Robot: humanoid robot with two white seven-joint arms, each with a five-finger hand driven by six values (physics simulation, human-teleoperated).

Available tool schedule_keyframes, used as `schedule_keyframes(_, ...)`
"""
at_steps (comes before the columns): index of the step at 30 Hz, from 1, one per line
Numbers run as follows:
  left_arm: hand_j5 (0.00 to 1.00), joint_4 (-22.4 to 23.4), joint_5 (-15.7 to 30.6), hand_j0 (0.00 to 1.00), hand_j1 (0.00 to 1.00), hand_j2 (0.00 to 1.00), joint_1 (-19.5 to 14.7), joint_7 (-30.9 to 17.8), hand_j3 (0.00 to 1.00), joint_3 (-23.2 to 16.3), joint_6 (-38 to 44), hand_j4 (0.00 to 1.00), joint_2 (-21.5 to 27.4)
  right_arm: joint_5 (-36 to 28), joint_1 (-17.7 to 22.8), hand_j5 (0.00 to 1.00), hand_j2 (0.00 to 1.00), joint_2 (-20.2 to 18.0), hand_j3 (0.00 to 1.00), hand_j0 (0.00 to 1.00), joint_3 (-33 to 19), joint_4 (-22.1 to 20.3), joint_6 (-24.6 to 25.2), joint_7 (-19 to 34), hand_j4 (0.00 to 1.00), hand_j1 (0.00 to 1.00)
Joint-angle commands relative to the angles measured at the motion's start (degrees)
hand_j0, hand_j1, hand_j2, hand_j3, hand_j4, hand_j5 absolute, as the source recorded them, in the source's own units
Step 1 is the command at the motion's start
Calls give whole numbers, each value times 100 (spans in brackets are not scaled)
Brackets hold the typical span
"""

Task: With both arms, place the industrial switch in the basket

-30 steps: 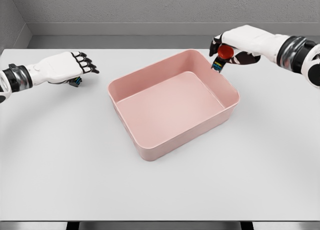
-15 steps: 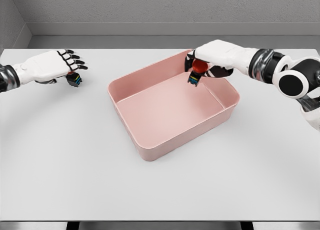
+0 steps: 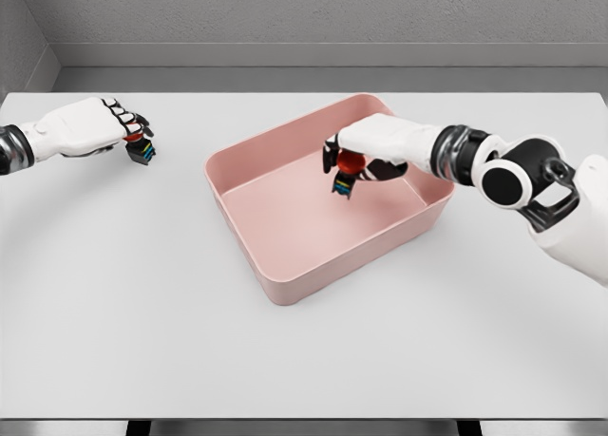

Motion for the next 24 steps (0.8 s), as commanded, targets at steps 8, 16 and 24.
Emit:
schedule_keyframes(8,30,-47,-32,30,30,30,0,6,30,-8,5,30,18,11,0,100,100,65,100,100,36,44,48,-3,100,100)
schedule_keyframes(16,19,-266,4,19,19,19,-9,33,19,80,5,19,79,-42,-79,100,100,-313,100,100,-605,44,39,-3,100,100)
schedule_keyframes(24,19,-644,30,19,19,19,0,33,19,757,5,19,97,-59,228,100,100,-726,100,100,-1212,9,-13,-3,100,100)
